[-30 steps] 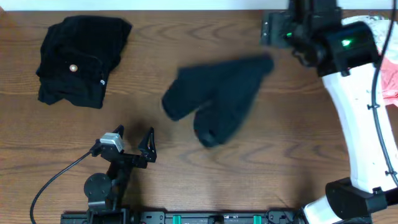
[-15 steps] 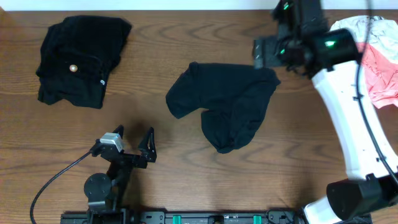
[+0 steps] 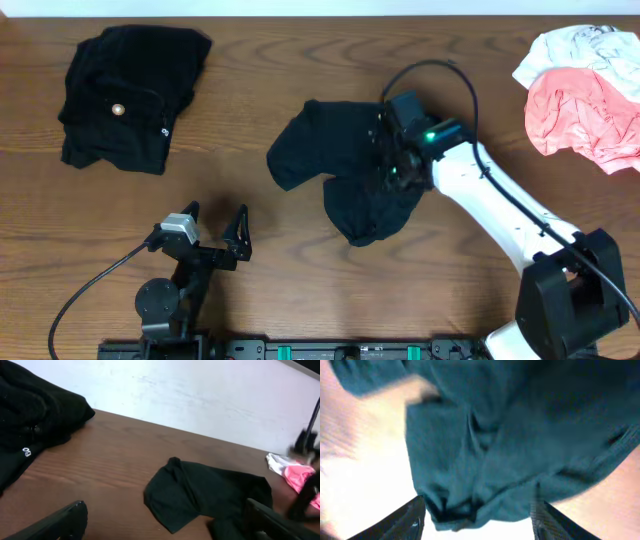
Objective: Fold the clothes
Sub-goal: 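Grasp the garment's labeled corner with right gripper and pull it rightward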
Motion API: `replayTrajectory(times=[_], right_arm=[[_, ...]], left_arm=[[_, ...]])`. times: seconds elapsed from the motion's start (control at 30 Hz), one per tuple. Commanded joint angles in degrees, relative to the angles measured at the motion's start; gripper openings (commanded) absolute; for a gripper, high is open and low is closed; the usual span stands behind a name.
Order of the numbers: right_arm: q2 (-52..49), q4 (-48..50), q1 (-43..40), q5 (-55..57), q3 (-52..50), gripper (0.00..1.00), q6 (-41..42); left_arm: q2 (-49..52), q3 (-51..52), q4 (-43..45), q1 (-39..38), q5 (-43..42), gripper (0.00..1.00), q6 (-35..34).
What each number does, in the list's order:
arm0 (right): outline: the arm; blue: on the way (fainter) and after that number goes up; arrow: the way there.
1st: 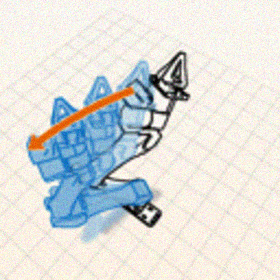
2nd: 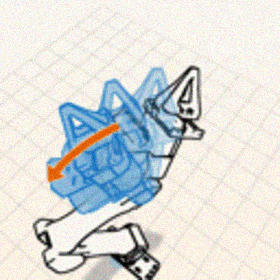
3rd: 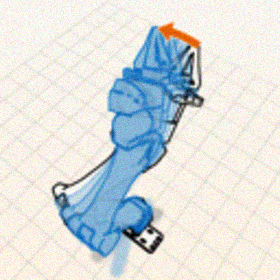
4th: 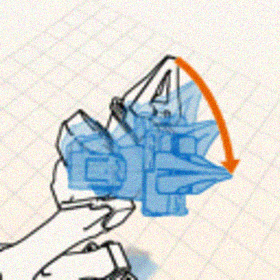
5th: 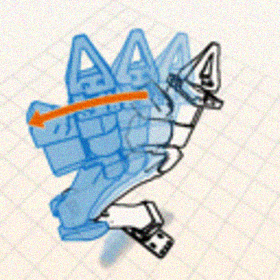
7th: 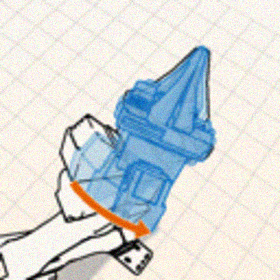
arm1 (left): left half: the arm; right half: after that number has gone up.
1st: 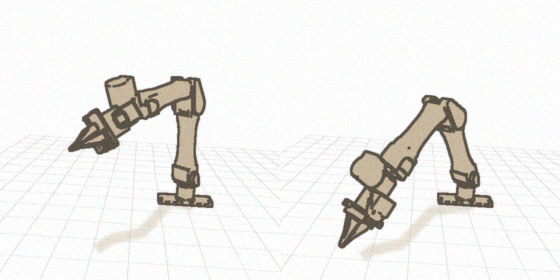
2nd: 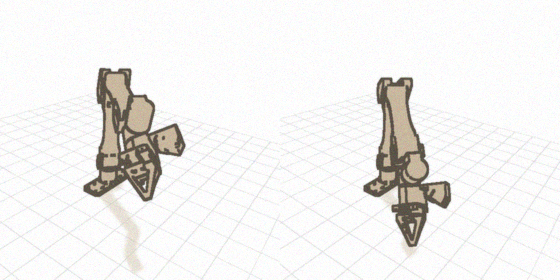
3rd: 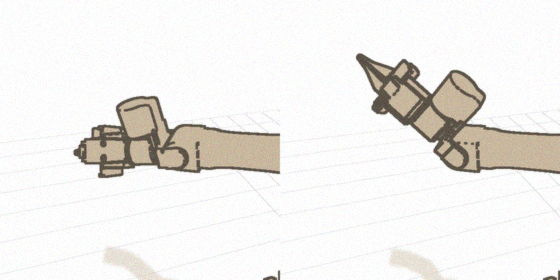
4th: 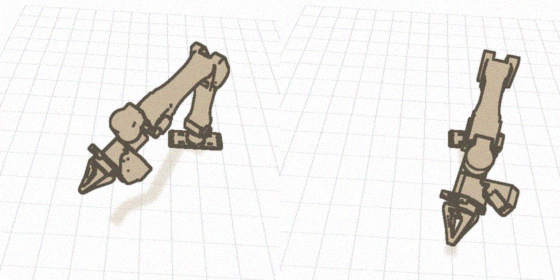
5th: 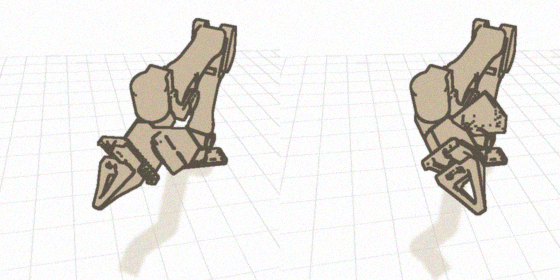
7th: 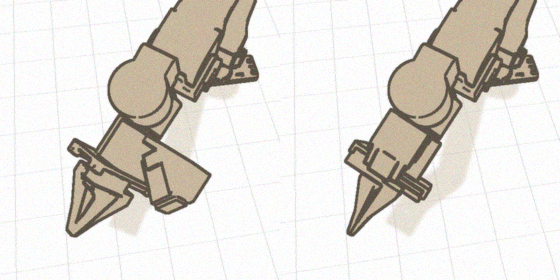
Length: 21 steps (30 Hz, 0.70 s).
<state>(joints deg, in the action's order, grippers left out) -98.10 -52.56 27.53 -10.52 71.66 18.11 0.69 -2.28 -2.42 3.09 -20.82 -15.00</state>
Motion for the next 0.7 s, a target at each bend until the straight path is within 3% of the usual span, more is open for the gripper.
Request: replayTrajectory(times=[0.0, 0.27, 0.67], right_arm=[[-0.2, -0.9, 1.5, -2.2, -2.3, 0.63, 3.6], [-0.2, 0.0, 4.9, -7.5, -6.6, 0.47, 8.0], [-4.4, 2.0, 7.7, -7.7, -8.6, 0.5, 12.6]], left_arm=[[-0.3, 1.7, -0.7, -0.3, -0.5, 0.98, 0.3], [-0.3, 1.7, -0.7, -0.3, -0.5, 0.98, 0.3], [-0.3, 1.7, -0.7, -0.3, -0.6, 0.98, 0.3]])
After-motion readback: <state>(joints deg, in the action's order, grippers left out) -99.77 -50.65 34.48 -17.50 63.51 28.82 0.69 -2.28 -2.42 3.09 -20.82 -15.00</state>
